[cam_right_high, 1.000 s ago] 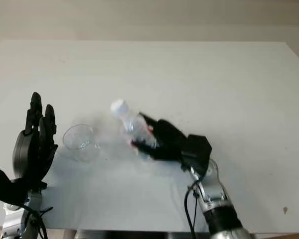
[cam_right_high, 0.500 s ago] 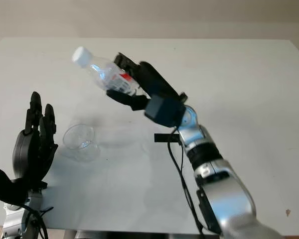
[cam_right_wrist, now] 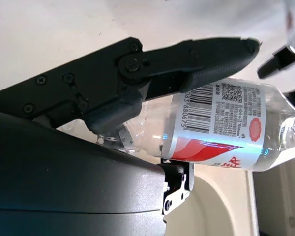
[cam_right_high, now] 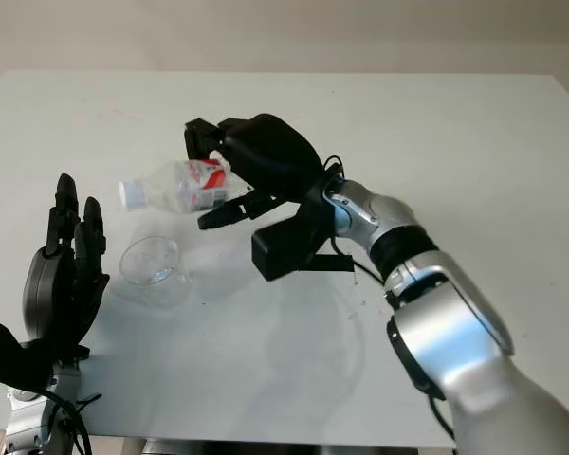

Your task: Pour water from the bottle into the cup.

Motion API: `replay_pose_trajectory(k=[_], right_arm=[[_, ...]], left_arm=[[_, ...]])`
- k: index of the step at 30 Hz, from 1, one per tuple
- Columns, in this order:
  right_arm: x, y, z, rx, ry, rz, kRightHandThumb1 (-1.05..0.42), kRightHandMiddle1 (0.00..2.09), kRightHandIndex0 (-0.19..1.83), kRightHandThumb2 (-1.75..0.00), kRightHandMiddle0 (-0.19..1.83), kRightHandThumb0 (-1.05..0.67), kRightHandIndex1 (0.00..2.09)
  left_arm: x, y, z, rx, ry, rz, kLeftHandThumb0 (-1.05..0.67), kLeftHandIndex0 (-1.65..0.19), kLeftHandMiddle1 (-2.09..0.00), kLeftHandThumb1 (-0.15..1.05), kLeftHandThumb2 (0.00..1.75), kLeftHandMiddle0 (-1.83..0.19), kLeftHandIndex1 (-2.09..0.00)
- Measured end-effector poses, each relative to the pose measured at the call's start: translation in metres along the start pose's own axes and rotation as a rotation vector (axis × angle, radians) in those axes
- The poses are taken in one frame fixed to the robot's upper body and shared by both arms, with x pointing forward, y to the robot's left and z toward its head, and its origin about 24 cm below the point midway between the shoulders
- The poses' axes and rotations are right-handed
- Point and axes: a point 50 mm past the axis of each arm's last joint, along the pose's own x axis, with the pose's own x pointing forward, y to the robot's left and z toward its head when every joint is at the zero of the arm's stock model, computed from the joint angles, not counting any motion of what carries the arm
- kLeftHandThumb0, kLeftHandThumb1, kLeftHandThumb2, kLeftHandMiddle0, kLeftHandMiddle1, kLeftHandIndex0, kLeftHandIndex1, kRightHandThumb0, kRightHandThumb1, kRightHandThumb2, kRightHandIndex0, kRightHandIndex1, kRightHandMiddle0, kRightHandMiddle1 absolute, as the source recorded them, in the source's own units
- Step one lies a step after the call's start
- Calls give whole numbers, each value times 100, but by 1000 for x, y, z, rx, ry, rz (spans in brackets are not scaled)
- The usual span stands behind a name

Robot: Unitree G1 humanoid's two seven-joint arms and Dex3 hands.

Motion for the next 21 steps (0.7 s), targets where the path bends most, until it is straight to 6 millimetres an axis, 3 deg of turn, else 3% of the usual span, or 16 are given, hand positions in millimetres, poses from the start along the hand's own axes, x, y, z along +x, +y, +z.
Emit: replay_pose_trajectory(k=[7,15,21], right_arm=[[-2,-14,-9,-161,-46,-21,-105,209,107,-23,85,-48,209],[4,-24,-6,-235,-128,-68,-105,209,113,-21,89,-49,209],[8,-29,-3,-300,-186,-77,-105,209,113,-32,87,-51,209]], left_arm=[[0,0,-1,1,1,1,-73,19,0,105,62,19,0],[0,0,0,7,-2,-2,-73,19,0,105,62,19,0],[0,-2,-1,7,-3,-3,-72,19,0,105,63,19,0]])
